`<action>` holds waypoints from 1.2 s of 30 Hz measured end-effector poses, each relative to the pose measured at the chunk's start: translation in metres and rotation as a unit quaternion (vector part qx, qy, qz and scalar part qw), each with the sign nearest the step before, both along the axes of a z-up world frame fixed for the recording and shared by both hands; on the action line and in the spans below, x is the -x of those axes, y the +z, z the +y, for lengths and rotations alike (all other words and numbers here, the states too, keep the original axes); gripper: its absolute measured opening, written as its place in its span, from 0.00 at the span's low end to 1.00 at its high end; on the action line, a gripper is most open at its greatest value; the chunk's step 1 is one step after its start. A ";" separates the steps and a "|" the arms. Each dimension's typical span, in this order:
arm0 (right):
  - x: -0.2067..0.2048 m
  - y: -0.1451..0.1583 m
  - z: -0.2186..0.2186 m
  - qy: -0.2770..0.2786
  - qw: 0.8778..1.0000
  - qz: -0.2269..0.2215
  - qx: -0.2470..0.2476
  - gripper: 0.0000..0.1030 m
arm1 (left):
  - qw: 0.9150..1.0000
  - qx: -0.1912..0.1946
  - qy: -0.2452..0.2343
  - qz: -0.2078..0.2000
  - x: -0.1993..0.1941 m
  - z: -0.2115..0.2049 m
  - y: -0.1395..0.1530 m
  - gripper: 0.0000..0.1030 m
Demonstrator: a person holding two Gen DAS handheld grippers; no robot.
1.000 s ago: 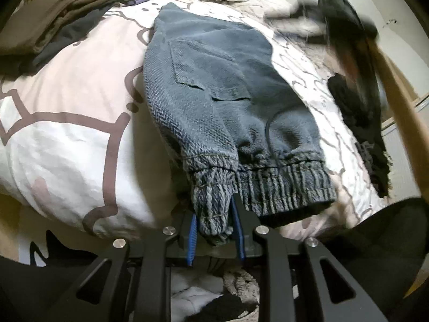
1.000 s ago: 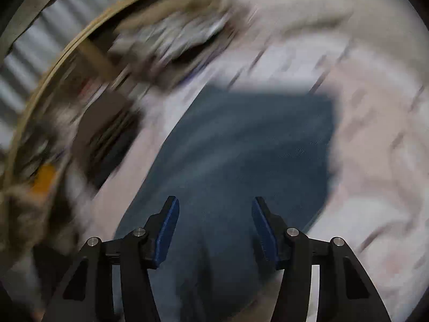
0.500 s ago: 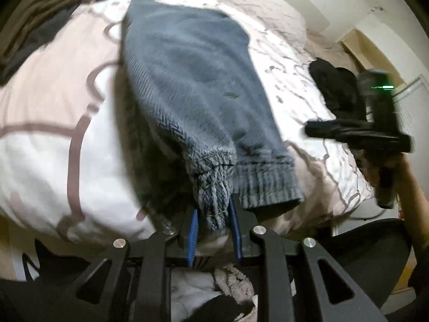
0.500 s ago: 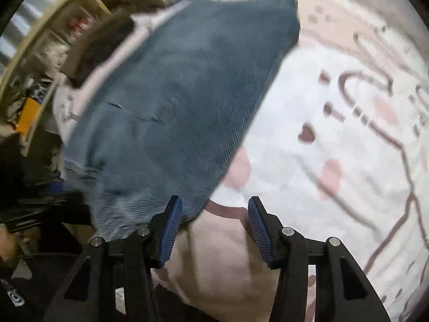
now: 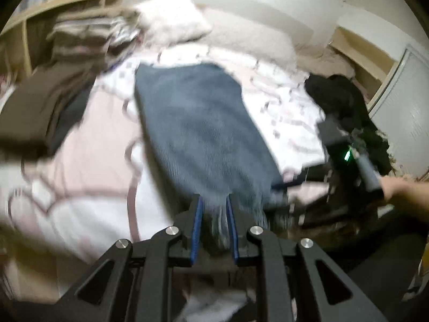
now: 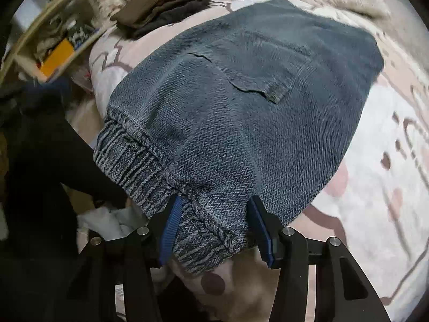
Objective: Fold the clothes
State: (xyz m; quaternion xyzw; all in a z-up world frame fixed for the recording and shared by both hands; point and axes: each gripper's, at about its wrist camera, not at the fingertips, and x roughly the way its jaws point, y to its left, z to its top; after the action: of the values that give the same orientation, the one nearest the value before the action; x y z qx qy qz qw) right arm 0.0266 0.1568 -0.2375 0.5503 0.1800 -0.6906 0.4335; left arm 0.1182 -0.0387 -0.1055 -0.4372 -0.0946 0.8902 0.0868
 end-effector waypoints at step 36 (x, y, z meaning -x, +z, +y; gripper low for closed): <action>-0.004 0.061 0.001 -0.121 0.984 0.055 0.116 0.38 | 0.992 0.103 -0.039 -0.061 0.046 0.010 -0.106 0.18</action>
State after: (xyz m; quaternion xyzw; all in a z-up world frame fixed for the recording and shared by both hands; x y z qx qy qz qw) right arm 0.0307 0.1580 -0.1767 0.4756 0.0540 -0.7833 0.3967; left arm 0.0727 -0.0290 -0.2114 -0.5005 0.0098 0.8628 0.0701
